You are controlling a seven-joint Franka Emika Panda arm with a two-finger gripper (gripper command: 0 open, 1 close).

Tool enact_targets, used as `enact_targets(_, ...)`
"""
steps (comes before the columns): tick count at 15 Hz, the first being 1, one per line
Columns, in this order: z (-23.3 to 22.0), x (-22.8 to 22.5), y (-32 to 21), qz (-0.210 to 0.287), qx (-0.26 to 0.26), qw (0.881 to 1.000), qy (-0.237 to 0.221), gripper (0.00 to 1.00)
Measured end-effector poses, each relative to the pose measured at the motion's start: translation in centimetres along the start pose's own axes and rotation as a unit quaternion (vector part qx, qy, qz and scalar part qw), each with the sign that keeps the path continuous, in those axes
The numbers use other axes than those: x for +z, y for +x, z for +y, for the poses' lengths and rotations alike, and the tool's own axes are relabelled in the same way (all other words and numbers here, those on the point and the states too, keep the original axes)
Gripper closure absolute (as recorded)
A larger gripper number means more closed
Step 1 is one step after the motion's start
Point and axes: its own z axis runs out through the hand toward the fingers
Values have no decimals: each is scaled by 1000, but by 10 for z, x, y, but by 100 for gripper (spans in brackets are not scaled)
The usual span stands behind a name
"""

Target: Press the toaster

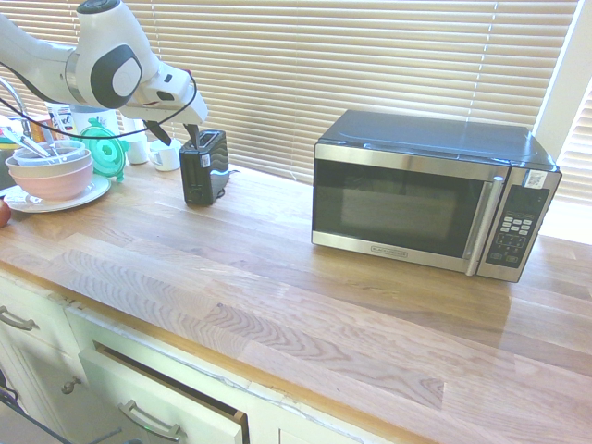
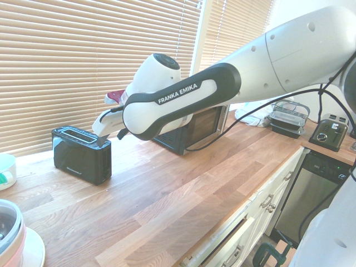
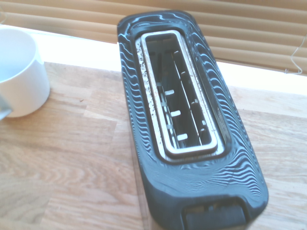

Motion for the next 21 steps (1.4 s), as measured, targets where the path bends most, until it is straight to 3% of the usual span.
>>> enact_targets(21, -12, 12, -2, 1, -35, 999, 15, 100)
